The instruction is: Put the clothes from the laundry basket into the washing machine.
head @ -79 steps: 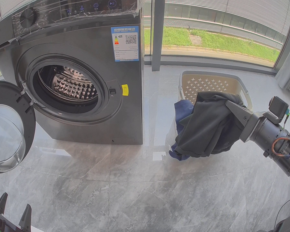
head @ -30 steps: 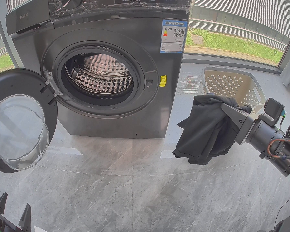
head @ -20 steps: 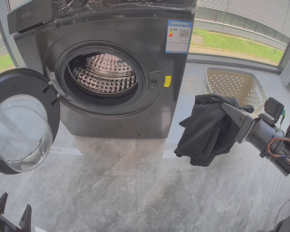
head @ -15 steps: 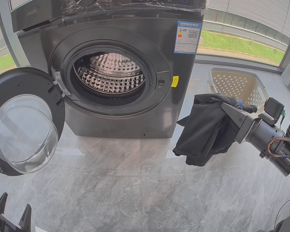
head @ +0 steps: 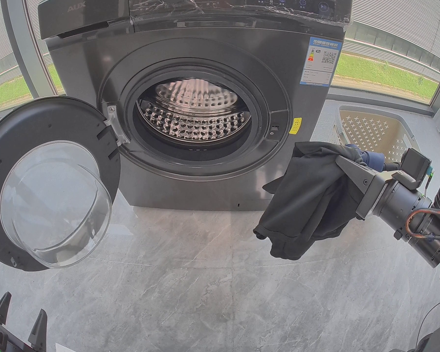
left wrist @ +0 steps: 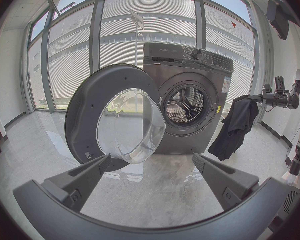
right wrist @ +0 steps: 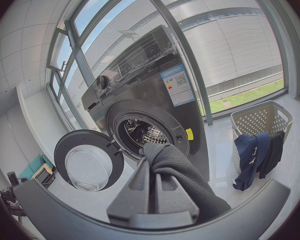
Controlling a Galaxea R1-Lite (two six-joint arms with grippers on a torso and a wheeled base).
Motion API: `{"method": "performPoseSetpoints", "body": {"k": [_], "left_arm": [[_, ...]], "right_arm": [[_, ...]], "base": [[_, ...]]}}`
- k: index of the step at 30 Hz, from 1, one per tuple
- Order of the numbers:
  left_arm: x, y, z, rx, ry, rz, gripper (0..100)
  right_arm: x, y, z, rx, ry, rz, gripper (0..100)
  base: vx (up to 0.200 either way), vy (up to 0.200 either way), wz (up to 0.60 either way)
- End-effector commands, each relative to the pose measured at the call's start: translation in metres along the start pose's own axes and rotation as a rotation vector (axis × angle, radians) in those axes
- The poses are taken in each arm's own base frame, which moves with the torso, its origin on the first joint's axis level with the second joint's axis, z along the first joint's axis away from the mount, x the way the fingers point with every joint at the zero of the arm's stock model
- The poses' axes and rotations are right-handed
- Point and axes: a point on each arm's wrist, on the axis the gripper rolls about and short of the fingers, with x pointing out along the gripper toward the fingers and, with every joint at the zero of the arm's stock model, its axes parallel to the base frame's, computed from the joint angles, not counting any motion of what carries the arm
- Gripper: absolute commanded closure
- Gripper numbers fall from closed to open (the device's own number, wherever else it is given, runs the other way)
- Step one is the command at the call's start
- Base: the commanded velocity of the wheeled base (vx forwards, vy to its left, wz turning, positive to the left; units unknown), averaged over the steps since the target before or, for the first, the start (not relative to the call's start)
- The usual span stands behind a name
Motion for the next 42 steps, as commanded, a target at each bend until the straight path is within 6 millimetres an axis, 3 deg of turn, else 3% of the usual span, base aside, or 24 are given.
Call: {"method": "performPoseSetpoints", "body": {"k": [1,10,22,27,34,42], "left_arm": [[0.0,0.0,-0.005,0.0,0.001,0.002,0],[0.0,0.0,-0.005,0.0,0.001,0.0,0],[0.0,0.0,-0.005,0.0,0.001,0.002,0],[0.0,0.0,-0.005,0.003,-0.001,0.003,0],[0.0,0.0,-0.005,0.006,-0.002,0.005,0],[0.0,0.0,-0.005,0.023,-0.001,0.008,0]], "right_arm": [[0.0,0.0,0.0,0.0,0.001,0.001,100],[0.0,0.0,-0.001,0.0,0.004,-0.001,100],[0.003,0.0,-0.005,0.002,0.02,-0.002,100],[0.006,0.012,-0.011,0.004,0.042,0.049,100],[0.012,0.012,-0.02,-0.004,0.078,0.043,100],[0.011,0.019,-0.022,0.007,0.087,0.072,100]], "base": [[-0.2,0.0,0.0],[0.0,0.0,0.0],[0.0,0.2,0.0],[0.0,0.0,0.0],[0.0,0.0,0.0],[0.15,0.0,0.0]]}}
